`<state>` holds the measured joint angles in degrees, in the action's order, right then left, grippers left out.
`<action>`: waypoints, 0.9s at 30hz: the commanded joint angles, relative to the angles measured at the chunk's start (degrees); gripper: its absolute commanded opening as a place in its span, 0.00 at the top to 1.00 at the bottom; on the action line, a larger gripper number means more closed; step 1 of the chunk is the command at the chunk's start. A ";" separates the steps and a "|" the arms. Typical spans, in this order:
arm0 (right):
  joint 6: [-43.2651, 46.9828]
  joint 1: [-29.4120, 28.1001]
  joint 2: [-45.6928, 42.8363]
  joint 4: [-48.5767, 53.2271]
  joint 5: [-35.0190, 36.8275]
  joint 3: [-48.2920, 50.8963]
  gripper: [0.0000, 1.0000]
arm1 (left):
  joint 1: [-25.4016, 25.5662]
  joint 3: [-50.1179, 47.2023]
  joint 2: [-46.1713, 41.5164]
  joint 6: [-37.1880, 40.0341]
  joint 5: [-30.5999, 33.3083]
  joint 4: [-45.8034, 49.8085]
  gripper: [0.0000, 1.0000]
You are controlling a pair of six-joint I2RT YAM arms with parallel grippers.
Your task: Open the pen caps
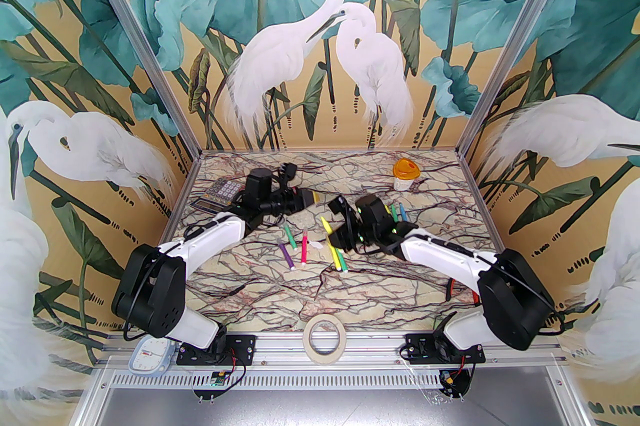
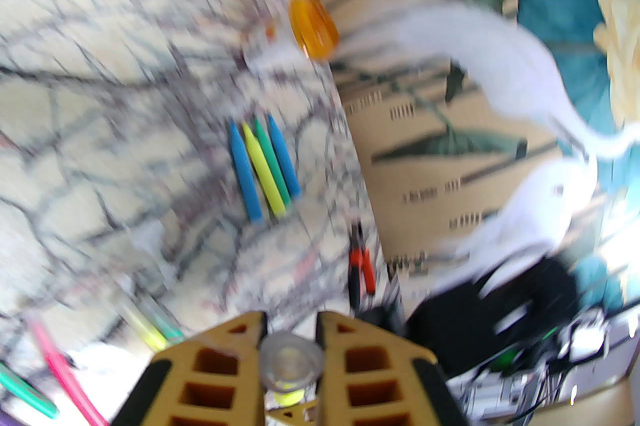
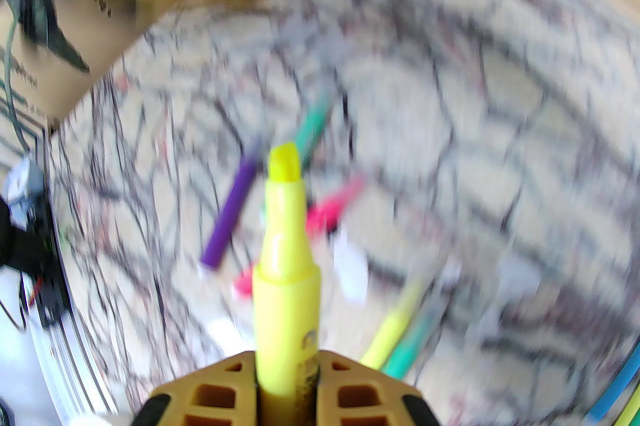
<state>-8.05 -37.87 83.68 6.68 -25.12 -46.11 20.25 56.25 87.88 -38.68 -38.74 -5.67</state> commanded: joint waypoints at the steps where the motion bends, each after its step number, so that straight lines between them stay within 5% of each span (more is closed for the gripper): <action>1: 0.35 0.30 -2.65 -1.19 -0.44 2.23 1.00 | -0.83 1.51 1.18 -2.76 1.39 -2.02 1.00; 4: -1.09 1.88 -3.70 -3.15 1.56 3.51 1.00 | -1.09 3.04 1.92 -0.81 2.09 0.90 1.00; 14: -6.71 10.41 0.34 1.14 20.35 -0.64 1.00 | -1.15 14.90 8.91 17.57 31.68 33.53 1.00; 27: -11.19 12.89 12.77 4.52 30.22 -8.44 1.00 | -1.10 22.66 19.79 23.29 39.86 40.54 1.00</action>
<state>-17.08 -25.21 94.41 9.78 2.02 -52.03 19.33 77.14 105.97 -18.11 -2.46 31.64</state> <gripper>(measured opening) 0.178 0.175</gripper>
